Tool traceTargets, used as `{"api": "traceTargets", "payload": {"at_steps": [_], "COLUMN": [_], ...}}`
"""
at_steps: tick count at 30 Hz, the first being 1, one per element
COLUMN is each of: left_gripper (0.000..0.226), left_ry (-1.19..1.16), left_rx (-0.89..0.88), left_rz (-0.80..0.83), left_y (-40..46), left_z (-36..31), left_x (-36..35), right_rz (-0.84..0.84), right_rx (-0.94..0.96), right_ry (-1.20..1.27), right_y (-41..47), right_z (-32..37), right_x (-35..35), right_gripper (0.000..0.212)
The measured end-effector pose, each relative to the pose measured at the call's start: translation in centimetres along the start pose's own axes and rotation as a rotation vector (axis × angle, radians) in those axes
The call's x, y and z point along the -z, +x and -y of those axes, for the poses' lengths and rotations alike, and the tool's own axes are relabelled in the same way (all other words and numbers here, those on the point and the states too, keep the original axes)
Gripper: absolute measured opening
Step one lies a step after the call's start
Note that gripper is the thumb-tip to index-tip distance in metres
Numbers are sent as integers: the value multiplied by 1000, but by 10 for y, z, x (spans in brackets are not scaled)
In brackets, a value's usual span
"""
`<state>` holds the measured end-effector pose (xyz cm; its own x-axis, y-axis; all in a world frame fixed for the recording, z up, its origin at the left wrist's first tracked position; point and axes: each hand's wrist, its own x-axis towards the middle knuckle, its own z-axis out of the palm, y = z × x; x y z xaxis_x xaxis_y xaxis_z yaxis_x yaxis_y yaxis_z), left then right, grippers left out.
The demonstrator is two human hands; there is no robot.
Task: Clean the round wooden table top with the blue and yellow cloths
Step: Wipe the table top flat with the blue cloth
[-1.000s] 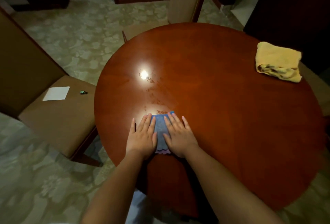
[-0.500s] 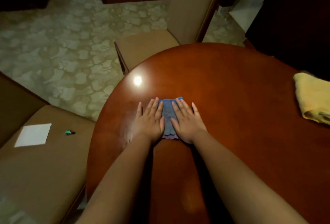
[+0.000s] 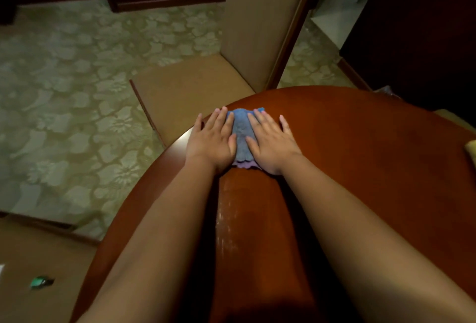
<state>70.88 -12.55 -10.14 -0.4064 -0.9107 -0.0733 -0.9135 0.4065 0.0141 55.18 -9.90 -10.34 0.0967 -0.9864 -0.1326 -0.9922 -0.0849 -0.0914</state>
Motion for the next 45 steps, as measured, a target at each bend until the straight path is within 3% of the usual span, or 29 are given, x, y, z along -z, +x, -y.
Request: {"api": "traceTargets", "payload": {"at_steps": [12,18,24,30,35,40,43,45], "left_gripper": [56,56,56,57,95,91,70,73], "left_ry": [-1,30,37,37,-41,-47,-93,-88], "left_rx": [-73,-73,-100,19,122,214,204,212], "left_rz": [-8,3,13,-1,-18,27,-25,-14], "left_y": [91,91,46,-17,-83,-147,-182,-204], "left_z": [-59,-66,-50,20,64,63,50,33], "left_x": [3,4,9,2,-3,-10,-12,-8], "right_rz": [-13,-23,28,58,48,59,69,83], "right_rx": [-96,-158,-153,-30,77,138,173,181], "right_ry": [16,48,57,67,60,28,31,37], "right_y": [34,26,0,-5,-23,-67,-104,-131], "right_z": [-89,-88,-57,29,99,130,135,130], "right_x": [14,10,8,2,-7,-14,-19,-21], "right_gripper": [58,58,59,60,60,61,87,93]}}
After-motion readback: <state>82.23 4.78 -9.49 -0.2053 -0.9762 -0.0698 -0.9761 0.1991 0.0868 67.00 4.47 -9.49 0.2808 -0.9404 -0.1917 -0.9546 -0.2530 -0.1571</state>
